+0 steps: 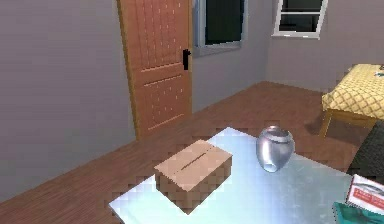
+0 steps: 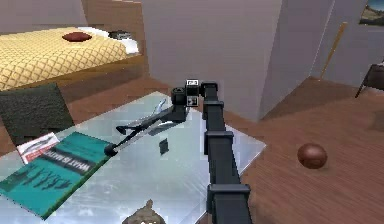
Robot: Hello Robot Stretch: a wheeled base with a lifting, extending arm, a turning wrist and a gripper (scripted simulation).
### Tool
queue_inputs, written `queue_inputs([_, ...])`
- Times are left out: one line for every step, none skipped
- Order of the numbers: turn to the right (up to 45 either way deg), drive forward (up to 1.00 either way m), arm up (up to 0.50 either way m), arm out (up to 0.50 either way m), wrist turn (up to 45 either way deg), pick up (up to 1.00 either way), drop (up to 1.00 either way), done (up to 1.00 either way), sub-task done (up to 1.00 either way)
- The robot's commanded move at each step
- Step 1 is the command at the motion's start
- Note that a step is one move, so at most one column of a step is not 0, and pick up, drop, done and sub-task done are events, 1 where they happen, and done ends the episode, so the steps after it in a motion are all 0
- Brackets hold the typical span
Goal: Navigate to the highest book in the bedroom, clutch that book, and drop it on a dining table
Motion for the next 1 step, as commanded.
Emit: queue_inputs([0.0, 0.00, -0.32, 0.00, 0.0, 0.00, 0.00, 0.00, 0.00])
